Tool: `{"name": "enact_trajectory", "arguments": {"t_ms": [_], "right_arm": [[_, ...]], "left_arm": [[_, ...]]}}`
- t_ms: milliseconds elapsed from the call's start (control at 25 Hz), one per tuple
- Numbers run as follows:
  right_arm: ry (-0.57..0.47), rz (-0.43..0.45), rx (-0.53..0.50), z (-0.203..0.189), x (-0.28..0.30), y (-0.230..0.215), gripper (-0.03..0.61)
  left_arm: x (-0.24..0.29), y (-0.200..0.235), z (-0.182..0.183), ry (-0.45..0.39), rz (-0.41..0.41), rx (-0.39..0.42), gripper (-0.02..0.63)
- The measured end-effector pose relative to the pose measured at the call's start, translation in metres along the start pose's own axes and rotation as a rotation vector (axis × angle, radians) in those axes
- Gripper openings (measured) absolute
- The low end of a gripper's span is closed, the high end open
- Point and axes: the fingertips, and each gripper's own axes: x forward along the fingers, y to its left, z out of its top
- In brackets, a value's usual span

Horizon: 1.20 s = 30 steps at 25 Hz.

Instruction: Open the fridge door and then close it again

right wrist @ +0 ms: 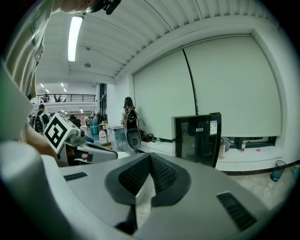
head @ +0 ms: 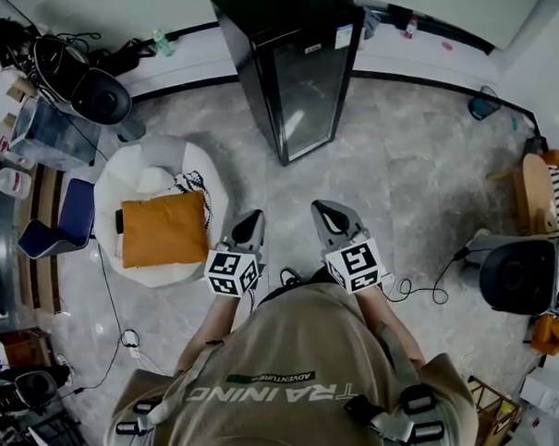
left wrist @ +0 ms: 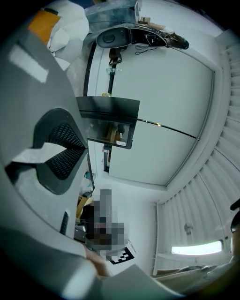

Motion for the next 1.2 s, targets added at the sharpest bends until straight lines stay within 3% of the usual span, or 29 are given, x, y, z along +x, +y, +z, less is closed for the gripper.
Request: {"name": "enact_trajectory", "arguments": {"t_ms": [200,480,920,1200], "right_arm": [[0.048,-0.003,-0.023,-0.004,0.015,-0.006,-0.005],[0.045,0.014,0.005,-0.010,0.054,-0.037,-0.005],[-0.024,0.072,-0.005,0.032,0.155,-0.124,-0.005],[-0.009,0.112,-0.013,0.044,0.197,-0.180,-0.005]], "left_arm": [[0.012,0.020,-0.001,0.004,-0.003,-0.029,0.001],[0.044,0.066,-0.007,0.043,0.064,-0.044,0.002],[0.135,0.118,0.068,0.037,0.099,0.023,0.002],[0.203,0.137,0.111,0.032,0.112,0.020,0.002]]}}
